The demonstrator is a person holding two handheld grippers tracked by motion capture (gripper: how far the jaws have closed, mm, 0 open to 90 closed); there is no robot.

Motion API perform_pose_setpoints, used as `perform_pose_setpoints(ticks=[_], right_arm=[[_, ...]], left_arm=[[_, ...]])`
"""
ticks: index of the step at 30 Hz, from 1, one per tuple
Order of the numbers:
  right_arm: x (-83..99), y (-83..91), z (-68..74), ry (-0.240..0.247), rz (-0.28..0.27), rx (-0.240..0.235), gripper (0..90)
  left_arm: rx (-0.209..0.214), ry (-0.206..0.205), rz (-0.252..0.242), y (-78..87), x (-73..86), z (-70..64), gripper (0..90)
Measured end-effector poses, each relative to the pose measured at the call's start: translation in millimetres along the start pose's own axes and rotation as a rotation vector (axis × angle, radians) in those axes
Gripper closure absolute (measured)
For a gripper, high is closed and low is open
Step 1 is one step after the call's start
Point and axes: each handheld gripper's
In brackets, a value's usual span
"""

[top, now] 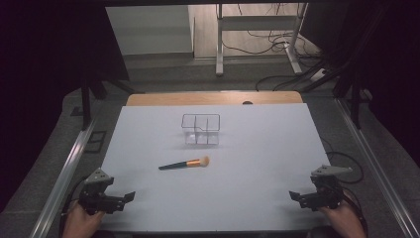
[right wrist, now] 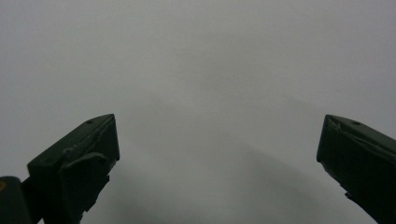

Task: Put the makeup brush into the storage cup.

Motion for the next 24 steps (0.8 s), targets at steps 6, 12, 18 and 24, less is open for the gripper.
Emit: perform_pose_setpoints(ticks=[6,12,18,24], right_arm=[[0.0,-0.1,0.7,0.005,-0.001,0.003,0.0],[0.0,0.0,1.1,0.008,0.000,0.001,0.0],[-0.1,0.1,1.1,0.015,-0.002,0.002,0.0],[-0.2,0.0,1.0,0.014,-0.005,0.004,0.0]], left_arm=[[-0.010,0.000,0.020,-0.1,-0.5,0.0,1.0],[-0.014,0.011,0.032,0.2,-1.3,0.9,1.0],[-0.022,0.012,0.046,0.0,-3.8,0.5,0.8],[-0.025,0.005,0.051,-0.7,-7.8,-0.4,0.0]])
Point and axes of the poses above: each handheld gripper's, and its own axes: y roughly backward along the jaws, x roughly out of its underside, z roughly to its left, and after that the axes turned 8 degrees about -y, right-handed
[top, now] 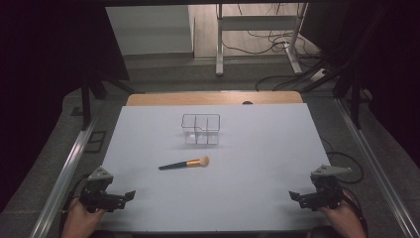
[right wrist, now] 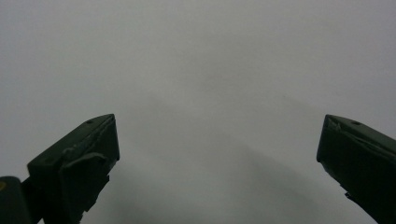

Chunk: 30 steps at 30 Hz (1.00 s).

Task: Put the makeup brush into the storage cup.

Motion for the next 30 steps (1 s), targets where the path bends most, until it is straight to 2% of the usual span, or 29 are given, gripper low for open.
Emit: perform_pose_setpoints(ticks=[2,8,15,30], right_arm=[[-0.2,0.4,-0.3,0.000,-0.002,0.002,0.0],[-0.4,0.7,-0.1,0.001,-0.008,0.003,0.0],[-0.6,0.9,0.2,-0.001,-0.006,0.003,0.0],[-0.9,0.0,0.0,0.007,-0.003,0.008,0.0]], left_arm=[[-0.004,-0.002,0.001,-0.2,-1.9,0.0,0.0],[0.019,-0.006,-0.014,-0.2,-5.0,1.5,0.0],[0.024,-0.045,-0.012,-1.3,-10.9,-0.1,0.0],[0.053,-0.077,-0.006,-6.5,-26.5,-1.6,0.0]])
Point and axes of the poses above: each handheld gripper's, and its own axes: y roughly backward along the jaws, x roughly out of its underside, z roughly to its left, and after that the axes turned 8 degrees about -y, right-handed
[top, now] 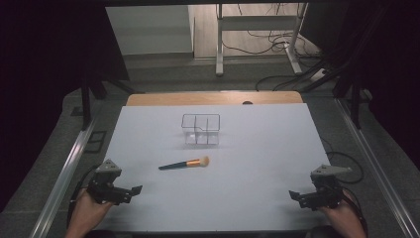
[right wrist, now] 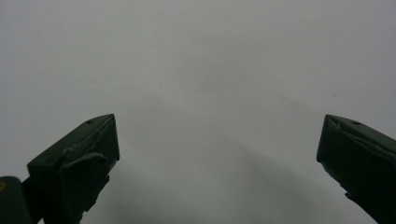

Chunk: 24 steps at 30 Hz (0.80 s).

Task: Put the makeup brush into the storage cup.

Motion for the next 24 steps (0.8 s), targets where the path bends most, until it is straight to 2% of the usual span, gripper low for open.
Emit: perform_pose_setpoints(ticks=[8,15,24], right_arm=[[0.0,-0.3,0.2,0.002,0.001,0.004,0.0],[0.0,-0.5,-0.1,-0.002,0.000,0.006,0.0],[-0.1,-0.1,0.0,-0.007,0.001,0.004,0.0]], left_arm=[[0.009,-0.021,0.007,-4.8,-10.3,-2.2,0.0],[0.018,-0.052,0.048,-9.6,-20.4,-4.1,0.0],[0.037,-0.074,0.066,-15.0,-33.7,-3.1,0.0]])
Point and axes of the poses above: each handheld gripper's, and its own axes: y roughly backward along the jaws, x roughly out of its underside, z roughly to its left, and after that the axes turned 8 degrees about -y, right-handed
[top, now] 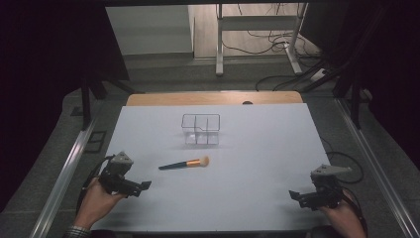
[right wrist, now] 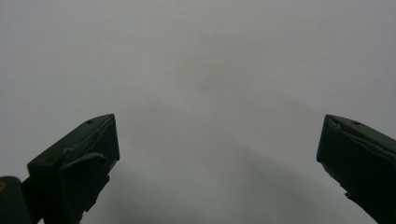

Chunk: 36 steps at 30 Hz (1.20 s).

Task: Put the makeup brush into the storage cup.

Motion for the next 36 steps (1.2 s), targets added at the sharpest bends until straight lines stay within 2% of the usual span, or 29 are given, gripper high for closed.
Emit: perform_pose_setpoints(ticks=[15,23,36], right_arm=[[0.1,0.0,0.0,-0.001,0.000,-0.001,0.0],[0.1,-0.1,0.0,-0.001,0.000,-0.003,0.0],[-0.2,0.4,0.0,0.001,-0.011,-0.004,0.0]], left_arm=[[0.044,-0.054,0.036,-17.3,-27.9,-2.0,0.0],[0.063,-0.059,0.037,-25.0,-38.0,-1.8,0.0],[0.077,-0.086,0.066,-38.6,-53.5,-1.0,0.0]])
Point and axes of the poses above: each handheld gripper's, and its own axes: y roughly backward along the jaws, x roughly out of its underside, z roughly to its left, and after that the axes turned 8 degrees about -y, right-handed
